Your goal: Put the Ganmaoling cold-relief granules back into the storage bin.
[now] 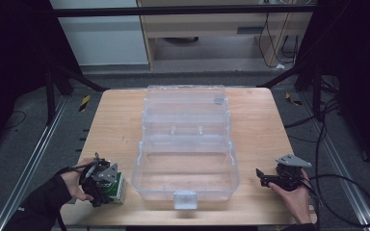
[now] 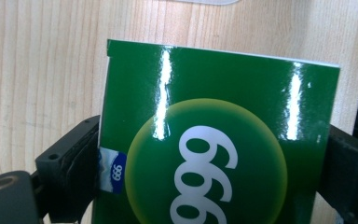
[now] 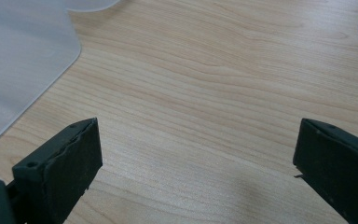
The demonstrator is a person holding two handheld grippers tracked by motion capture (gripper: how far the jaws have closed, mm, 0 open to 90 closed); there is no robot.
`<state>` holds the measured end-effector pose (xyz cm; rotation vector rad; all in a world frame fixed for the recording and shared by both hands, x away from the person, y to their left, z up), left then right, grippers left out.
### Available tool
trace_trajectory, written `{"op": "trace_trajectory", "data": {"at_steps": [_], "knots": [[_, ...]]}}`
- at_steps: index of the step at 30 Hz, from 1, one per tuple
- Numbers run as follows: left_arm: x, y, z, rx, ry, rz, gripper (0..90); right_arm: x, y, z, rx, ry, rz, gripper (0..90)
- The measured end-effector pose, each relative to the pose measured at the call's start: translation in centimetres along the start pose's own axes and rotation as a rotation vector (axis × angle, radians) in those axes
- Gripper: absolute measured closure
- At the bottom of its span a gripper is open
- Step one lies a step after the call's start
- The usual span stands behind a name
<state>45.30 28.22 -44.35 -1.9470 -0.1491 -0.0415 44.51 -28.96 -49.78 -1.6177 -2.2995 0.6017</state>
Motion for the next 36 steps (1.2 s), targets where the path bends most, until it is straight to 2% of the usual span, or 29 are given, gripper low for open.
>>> {"op": "trace_trajectory", "data": {"at_steps": [4, 8, 16, 18, 23, 32, 36], "knots": [[0.0, 0.3, -0.2, 0.014, 0.007, 0.007, 7.8, 0.0, 0.0, 0.0, 0.000, -0.002, 0.001, 1.6], [0.1, 0.1, -0.3, 0.017, -0.004, 0.011, 11.3, -0.1, 0.1, 0.0, 0.001, -0.010, 0.002, 1.6], [-0.3, -0.8, -0.2, -0.008, -0.029, 0.002, 15.1, 0.0, 0.1, 0.1, 0.005, -0.007, 0.002, 1.6], [-0.4, -1.3, -0.2, -0.023, -0.050, -0.002, 15.1, 0.0, 0.1, 0.0, 0.004, -0.008, 0.001, 1.6], [-0.4, -2.8, -0.5, -0.038, -0.069, -0.025, 15.1, 0.0, 0.1, 0.1, 0.004, -0.009, 0.002, 1.6], [-0.1, -6.1, -2.0, -0.083, -0.063, -0.077, 15.1, 0.0, -0.1, 0.0, -0.001, -0.002, -0.001, 1.6], [0.0, -7.3, -2.8, -0.091, -0.064, -0.085, 15.1, 0.0, -0.1, 0.0, 0.000, -0.005, 0.000, 1.7]]}}
Point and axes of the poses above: each handheld gripper's, and its own axes: y roughly forward along the jaws, z roughly out of its underside, x roughly to its left, the point moved 1 cm from there along y, roughly forward along the jaws, and after that the axes turned 9 degrees about -x, right-handed, at the moved point
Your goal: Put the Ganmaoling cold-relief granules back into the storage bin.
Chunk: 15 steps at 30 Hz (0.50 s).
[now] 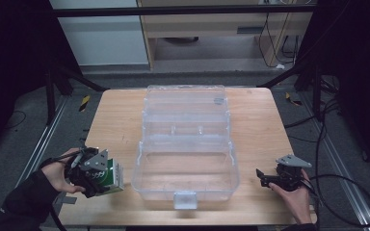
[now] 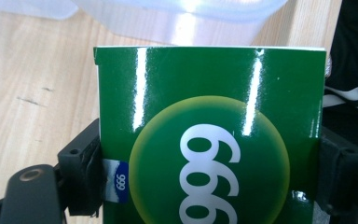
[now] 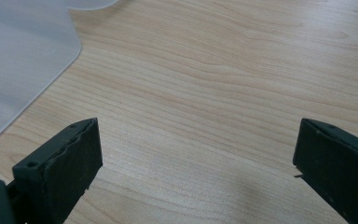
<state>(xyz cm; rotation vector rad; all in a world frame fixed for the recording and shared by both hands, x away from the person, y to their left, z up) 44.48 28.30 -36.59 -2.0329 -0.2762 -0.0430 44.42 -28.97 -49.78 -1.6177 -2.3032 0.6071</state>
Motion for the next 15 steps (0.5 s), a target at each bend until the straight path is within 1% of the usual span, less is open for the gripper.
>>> {"op": "trace_trajectory", "data": {"at_steps": [3, 7, 11, 15], "knots": [[0.0, -0.6, -0.7, 0.004, 0.010, -0.001, 15.1, 0.0, 0.0, 0.0, 0.000, 0.002, -0.001, 1.7], [0.0, -1.2, -1.7, 0.003, 0.022, -0.005, 15.1, 0.0, 0.0, 0.0, -0.003, -0.006, 0.000, 1.7], [0.0, -1.8, -2.6, -0.001, 0.025, -0.002, 15.1, 0.0, 0.0, 0.0, -0.004, -0.005, 0.000, 1.7], [0.0, -2.2, -3.4, -0.002, 0.018, -0.001, 15.2, 0.0, 0.0, 0.0, -0.004, -0.007, 0.000, 1.7]]}}
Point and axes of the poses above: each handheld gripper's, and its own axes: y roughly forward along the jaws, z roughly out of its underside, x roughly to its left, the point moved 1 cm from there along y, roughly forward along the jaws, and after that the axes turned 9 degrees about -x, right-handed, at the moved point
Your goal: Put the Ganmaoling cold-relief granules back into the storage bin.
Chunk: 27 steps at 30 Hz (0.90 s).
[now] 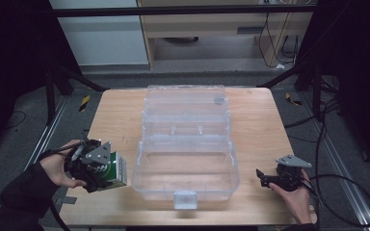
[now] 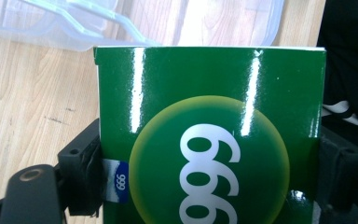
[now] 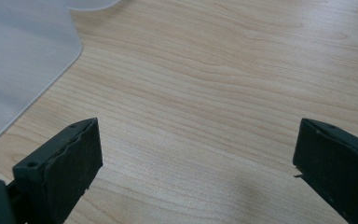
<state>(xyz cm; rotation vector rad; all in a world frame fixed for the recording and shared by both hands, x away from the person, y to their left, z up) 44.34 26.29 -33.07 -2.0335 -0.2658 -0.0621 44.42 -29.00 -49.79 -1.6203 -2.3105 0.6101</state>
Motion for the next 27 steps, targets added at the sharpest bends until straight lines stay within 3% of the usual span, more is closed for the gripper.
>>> {"op": "trace_trajectory", "data": {"at_steps": [7, 20, 21, 27], "knots": [[0.0, -0.3, -1.2, 0.000, 0.001, 0.011, 15.2, 0.1, 0.0, 0.0, 0.003, 0.007, -0.002, 1.7], [0.3, 0.6, -3.9, -0.018, 0.025, 0.026, 15.1, 0.0, 0.0, 0.0, -0.004, 0.001, -0.001, 1.7], [0.4, 0.6, -4.2, -0.016, 0.044, 0.026, 15.1, 0.0, 0.0, 0.0, -0.004, 0.000, -0.001, 1.7], [0.5, 1.1, -5.3, -0.010, 0.065, 0.030, 15.1, 0.0, 0.0, 0.0, -0.003, 0.000, -0.002, 1.7]]}}
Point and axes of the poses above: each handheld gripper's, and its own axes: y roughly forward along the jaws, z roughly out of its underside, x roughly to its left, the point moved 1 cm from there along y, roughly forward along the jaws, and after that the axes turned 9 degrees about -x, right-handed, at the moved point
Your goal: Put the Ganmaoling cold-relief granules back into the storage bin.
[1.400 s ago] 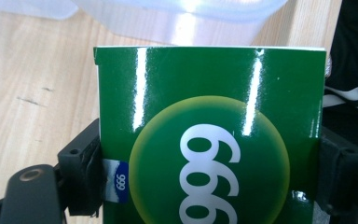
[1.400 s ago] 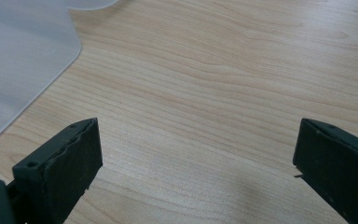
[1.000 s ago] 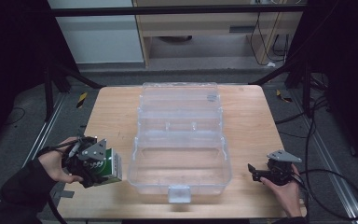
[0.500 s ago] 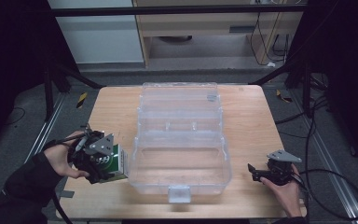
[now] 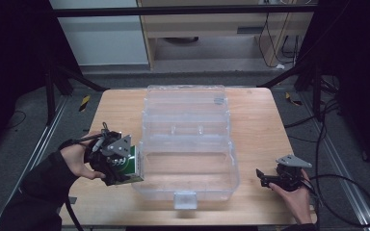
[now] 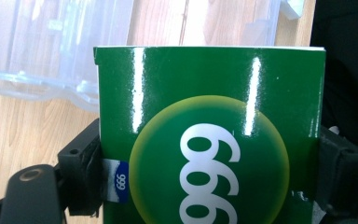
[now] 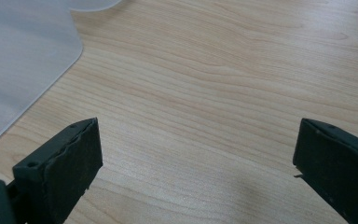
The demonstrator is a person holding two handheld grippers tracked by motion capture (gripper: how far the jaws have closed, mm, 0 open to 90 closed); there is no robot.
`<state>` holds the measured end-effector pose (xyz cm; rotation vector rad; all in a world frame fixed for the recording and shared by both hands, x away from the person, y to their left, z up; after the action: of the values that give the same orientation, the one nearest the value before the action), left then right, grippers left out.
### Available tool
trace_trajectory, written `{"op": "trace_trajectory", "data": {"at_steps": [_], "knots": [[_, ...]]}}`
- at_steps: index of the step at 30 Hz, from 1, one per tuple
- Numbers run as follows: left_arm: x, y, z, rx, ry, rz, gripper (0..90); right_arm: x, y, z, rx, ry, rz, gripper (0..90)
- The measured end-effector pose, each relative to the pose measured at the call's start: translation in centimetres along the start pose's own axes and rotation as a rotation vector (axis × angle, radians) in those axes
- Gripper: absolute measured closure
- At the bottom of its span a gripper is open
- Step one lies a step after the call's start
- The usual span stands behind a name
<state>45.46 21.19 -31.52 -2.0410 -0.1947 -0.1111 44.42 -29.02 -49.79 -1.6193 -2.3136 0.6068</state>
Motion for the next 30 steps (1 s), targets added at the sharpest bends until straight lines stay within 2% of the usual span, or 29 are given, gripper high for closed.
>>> {"op": "trace_trajectory", "data": {"at_steps": [1, 2, 4, 7, 9, 12, 13, 20, 30], "knots": [[0.0, 0.1, -0.2, -0.008, 0.004, -0.001, 15.1, 0.0, 0.0, 0.0, 0.001, 0.003, -0.001, 1.7], [0.3, 0.3, -0.4, -0.027, 0.047, -0.005, 15.1, 0.0, 0.0, 0.0, 0.000, 0.000, -0.001, 1.7], [0.1, 0.3, -0.7, -0.021, 0.012, 0.002, 15.1, 0.0, 0.0, 0.0, -0.001, 0.001, 0.000, 1.7], [0.1, 0.5, -1.0, -0.029, 0.017, 0.006, 15.1, 0.0, 0.0, 0.0, 0.001, 0.002, -0.002, 1.7], [0.2, 0.9, -1.6, -0.021, 0.027, 0.011, 15.1, 0.0, 0.0, 0.0, 0.001, 0.000, -0.001, 1.7], [0.2, 1.2, -2.0, -0.006, 0.022, 0.015, 15.1, 0.0, 0.0, 0.0, 0.002, 0.004, -0.002, 1.7], [0.2, 1.4, -2.2, -0.017, 0.035, 0.020, 15.1, 0.0, 0.0, 0.0, 0.002, 0.003, -0.002, 1.7], [0.5, 2.6, -3.2, -0.010, 0.049, 0.034, 15.1, 0.0, 0.0, 0.0, 0.001, -0.002, -0.002, 1.7], [0.6, 4.2, -3.9, 0.001, 0.054, 0.052, 15.1, 0.1, 0.0, 0.0, 0.003, -0.003, -0.001, 1.7]]}}
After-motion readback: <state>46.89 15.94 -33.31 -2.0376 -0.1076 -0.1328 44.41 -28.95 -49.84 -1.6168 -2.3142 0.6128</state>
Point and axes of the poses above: each handheld gripper's, and its own axes: y roughly forward along the jaws, z roughly out of its underside, x roughly to its left, the point moved 1 cm from there along y, roughly forward along the jaws, and after that the axes turned 9 degrees about -x, right-handed, at the moved point
